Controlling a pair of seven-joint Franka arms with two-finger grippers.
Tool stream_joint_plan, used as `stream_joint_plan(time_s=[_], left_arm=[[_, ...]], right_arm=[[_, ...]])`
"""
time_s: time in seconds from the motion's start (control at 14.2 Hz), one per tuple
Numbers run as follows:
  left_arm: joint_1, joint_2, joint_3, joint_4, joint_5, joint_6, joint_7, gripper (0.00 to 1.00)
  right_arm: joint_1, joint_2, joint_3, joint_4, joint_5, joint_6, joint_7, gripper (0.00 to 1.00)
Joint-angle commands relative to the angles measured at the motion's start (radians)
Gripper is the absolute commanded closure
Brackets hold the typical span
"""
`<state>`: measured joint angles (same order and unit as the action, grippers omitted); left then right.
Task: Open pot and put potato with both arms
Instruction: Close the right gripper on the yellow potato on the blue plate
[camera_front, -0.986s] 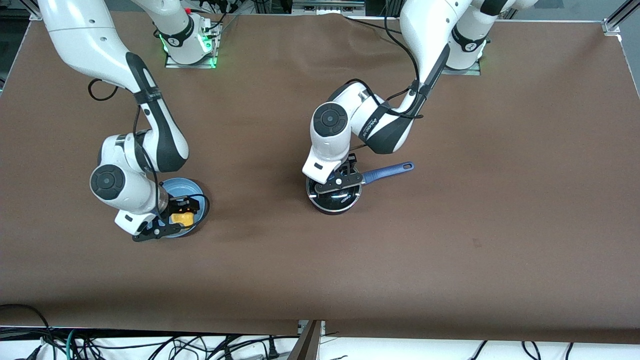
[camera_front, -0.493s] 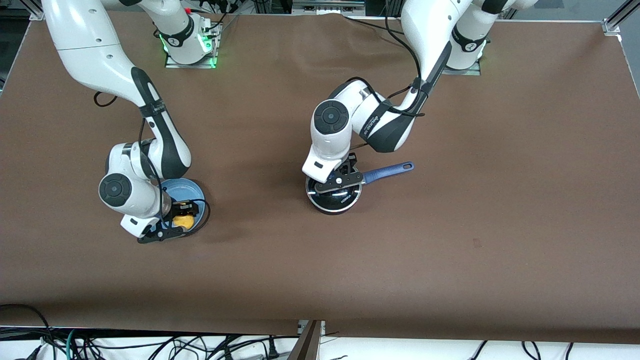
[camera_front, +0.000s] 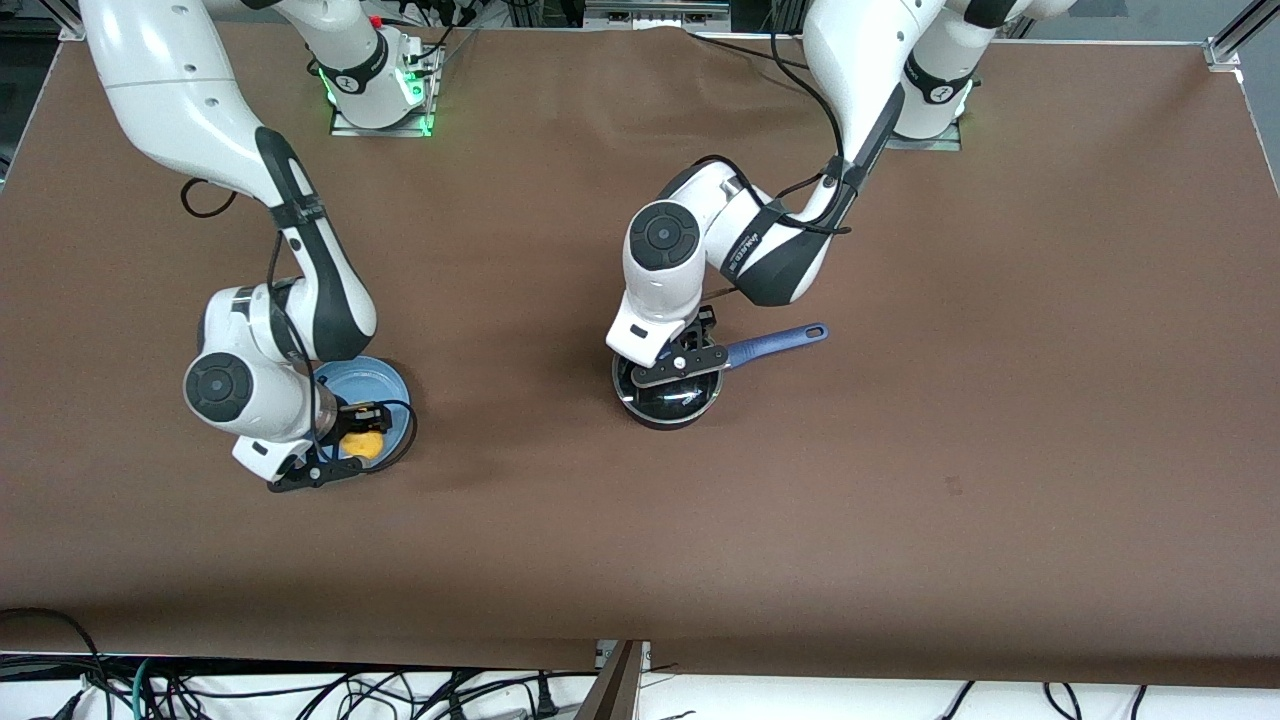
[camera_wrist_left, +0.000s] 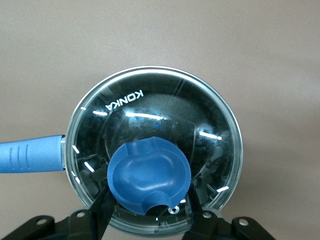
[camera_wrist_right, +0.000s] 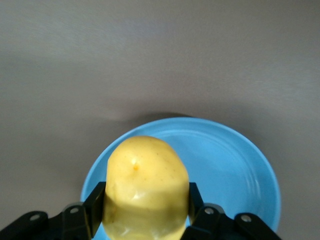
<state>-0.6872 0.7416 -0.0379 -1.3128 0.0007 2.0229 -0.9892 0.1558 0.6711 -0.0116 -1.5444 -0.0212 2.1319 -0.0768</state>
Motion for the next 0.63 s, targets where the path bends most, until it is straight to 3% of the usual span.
stream_joint_plan(time_s=[0.0,0.28,0.56], left_arm=[[0.003,-0.011,0.006,-0.011,0.022,0.003,-0.002,0.33],[0.012,-0.001,0.009,-0.013,0.021,0.037,-0.009,0.28],[0.018,0.005,0.012,-0.013,0.016,0.042,-0.016,0.26]], right_arm=[[0.013,-0.085,0.007,0.062,0.015,-0.198,0.002,0.74],[0.019,-0.149,0.008,0.121,0.014,-0.38,0.002,0.74],[0.025,-0.148,0.007,0.138,0.014,-0.4,0.006,0.74]])
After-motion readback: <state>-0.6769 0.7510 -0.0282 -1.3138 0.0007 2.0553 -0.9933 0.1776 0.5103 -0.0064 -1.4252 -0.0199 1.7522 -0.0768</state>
